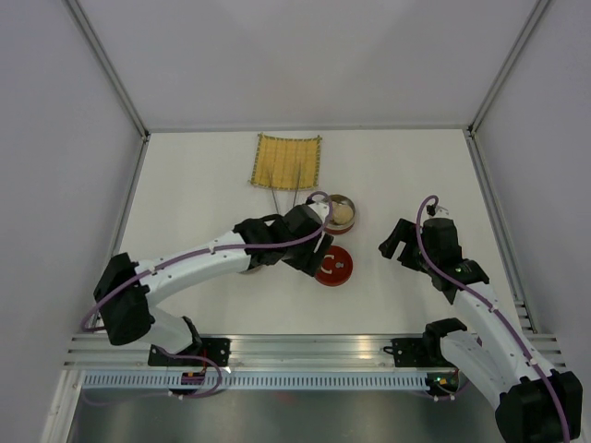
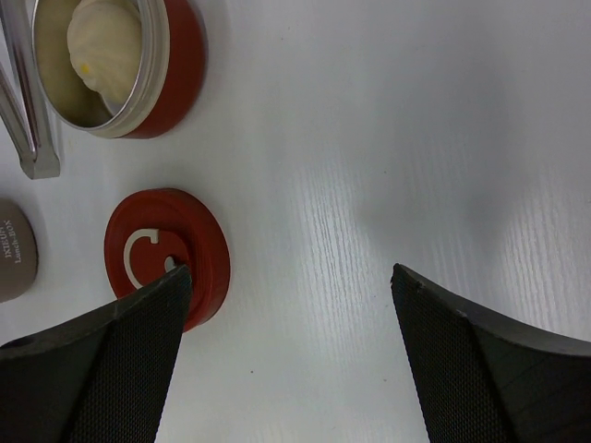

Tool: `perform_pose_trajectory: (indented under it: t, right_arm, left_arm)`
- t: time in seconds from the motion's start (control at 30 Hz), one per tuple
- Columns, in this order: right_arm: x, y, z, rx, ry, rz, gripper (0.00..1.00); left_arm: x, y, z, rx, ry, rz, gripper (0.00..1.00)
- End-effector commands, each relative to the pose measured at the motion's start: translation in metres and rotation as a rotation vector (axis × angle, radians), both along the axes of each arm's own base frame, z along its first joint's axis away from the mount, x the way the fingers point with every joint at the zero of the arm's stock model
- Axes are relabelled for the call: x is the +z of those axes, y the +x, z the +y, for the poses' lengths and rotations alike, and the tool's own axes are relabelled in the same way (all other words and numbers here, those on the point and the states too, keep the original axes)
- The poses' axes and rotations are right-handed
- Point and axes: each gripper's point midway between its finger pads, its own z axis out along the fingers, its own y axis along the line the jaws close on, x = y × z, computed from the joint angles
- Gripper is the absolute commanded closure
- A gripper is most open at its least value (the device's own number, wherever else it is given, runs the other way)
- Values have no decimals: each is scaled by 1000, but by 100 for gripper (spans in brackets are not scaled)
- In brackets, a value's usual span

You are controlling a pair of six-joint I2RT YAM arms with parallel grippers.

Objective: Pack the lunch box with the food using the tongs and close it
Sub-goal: Pick up the box lid from the center of the board.

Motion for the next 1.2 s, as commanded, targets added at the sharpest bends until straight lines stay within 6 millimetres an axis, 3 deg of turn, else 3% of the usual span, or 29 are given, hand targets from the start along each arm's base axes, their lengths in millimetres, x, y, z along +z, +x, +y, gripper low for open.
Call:
perform_pose_trajectory:
  t: [0.0,0.2,0.27,0.43,0.53,0.73,0.97,1.17]
  right_arm:
    - [14,1,4,1,38,-34,5]
    - [18,-2,19,78,95,-59,10]
    - [22,1,30,124,135,-87,18]
    - [25,12,50,196,189,-90,62]
    - [26,19,64,226,205,-99,76]
    - [5,23,94,278,206,-44,83]
    - [-15,21,119,325,197,-8,85]
    - [-35,21,124,326,169,28,85]
  left_arm:
    - [12,18,-44,-21,-121,-39,28]
    - [-25,29,-71,113,-174,55,31]
    - [-37,30,-75,155,-193,82,30]
    - [-64,34,-78,237,-222,147,30]
    - [-78,40,-67,294,-199,159,31]
    - [-95,43,-57,340,-197,187,31]
    - [-102,44,-64,351,-238,225,33]
    - [-103,41,-66,345,-249,242,36]
